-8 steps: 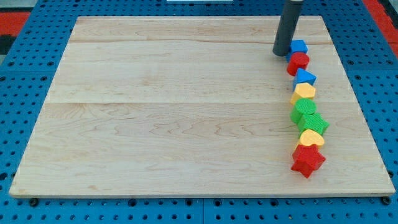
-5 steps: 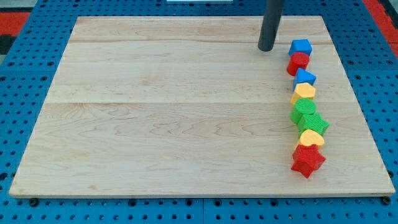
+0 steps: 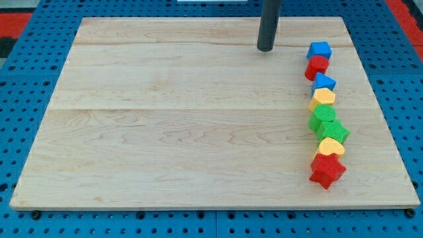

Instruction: Slightly push the red star to the right

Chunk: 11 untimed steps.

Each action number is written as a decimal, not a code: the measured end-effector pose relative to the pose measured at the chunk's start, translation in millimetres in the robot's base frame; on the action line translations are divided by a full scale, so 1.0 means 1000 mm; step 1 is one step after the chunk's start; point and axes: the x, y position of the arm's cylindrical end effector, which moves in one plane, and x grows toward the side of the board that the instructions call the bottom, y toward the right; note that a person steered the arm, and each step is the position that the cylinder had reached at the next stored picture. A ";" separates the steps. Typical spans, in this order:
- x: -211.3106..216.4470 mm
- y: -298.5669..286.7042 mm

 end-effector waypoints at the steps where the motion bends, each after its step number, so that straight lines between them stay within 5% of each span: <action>1: 0.004 -0.026; 7: 0.244 -0.008; 11: 0.290 0.056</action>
